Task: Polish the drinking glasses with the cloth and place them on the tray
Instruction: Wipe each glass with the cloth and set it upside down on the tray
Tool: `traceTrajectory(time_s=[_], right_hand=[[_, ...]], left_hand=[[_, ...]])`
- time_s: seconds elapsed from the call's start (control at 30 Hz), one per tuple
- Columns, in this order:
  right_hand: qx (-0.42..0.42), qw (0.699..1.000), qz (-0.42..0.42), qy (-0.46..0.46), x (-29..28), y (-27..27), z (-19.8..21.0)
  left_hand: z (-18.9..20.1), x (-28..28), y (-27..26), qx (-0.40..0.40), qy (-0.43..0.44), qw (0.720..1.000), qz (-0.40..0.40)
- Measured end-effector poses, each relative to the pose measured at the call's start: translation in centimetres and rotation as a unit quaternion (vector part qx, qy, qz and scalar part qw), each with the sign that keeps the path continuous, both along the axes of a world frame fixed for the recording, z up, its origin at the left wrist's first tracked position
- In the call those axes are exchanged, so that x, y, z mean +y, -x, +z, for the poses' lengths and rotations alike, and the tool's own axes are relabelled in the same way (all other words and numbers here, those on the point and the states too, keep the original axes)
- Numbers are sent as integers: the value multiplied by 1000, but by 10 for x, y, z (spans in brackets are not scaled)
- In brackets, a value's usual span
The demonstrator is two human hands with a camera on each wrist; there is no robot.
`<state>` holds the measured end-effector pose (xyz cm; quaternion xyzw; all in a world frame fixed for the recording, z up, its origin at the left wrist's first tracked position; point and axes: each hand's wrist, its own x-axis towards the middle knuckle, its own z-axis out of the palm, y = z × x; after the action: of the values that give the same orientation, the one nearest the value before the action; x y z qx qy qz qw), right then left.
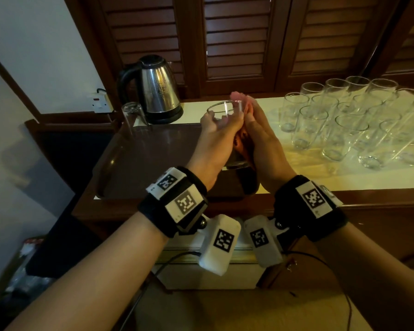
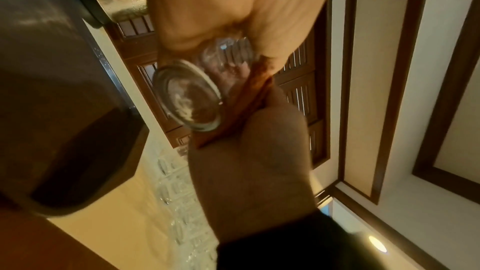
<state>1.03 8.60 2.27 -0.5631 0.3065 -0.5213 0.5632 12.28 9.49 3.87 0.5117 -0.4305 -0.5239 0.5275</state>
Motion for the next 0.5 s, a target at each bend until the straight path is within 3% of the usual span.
traceTrajectory(time_s=[0.23, 0.4, 0.5], right_hand=[[-118, 983, 57, -128, 4, 5, -3], [-35, 999, 10, -37, 4, 0, 0], [-34, 999, 12, -16, 5, -5, -1]], left_hand=[[-5, 6, -11, 21, -1, 999, -50], [-1, 4, -9, 12, 2, 1000, -5], [-3, 5, -5, -8, 19, 1000, -1]])
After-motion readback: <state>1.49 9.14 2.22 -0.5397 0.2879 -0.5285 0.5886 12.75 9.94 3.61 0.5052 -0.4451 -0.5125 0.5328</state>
